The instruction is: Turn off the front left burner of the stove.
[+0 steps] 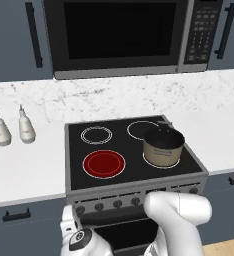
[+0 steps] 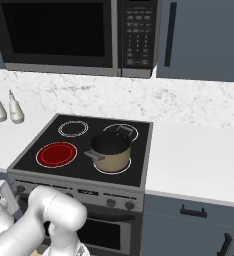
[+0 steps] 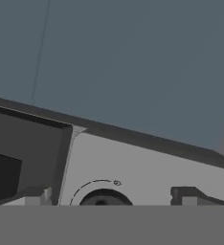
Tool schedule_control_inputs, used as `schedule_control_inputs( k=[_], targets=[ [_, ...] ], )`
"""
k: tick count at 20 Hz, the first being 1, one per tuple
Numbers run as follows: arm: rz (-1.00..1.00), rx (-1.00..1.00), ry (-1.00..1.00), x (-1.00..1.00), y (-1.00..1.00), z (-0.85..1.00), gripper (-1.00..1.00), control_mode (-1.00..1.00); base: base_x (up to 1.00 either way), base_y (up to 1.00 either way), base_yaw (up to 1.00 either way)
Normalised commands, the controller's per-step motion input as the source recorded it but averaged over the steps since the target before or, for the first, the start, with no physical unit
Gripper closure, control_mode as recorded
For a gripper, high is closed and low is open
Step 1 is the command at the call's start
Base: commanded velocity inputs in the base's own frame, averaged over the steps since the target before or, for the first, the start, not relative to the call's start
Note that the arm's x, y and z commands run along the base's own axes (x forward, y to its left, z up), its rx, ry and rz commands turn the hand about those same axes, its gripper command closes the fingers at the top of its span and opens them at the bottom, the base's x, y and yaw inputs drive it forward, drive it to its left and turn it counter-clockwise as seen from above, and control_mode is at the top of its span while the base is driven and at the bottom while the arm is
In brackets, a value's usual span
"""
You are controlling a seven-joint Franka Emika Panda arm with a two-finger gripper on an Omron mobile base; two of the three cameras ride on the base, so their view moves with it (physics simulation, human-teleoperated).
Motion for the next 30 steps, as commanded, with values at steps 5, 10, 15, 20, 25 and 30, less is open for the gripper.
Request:
schedule_control_inputs(
  k=[5,10,15,20,25,30],
  targets=[
    [0.02,0.00,-0.03,0.00,-0.07,-0.10,-1.00,-1.00,0.00,0.00,0.00],
    [0.00,0.00,0.00,0.07,0.00,0.00,-1.00,-1.00,0.00,0.00,0.00],
    [0.00,0.00,0.00,0.08,-0.02,0.00,-1.00,-1.00,0.00,0.00,0.00],
    [0.00,0.00,0.00,0.00,-0.03,0.00,-1.00,-1.00,0.00,0.00,0.00],
    [0.00,0.00,0.00,0.00,-0.16,0.00,-1.00,-1.00,0.00,0.00,0.00],
    [0.00,0.00,-0.02,0.00,-0.17,0.00,-1.00,-1.00,0.00,0.00,0.00]
  ],
)
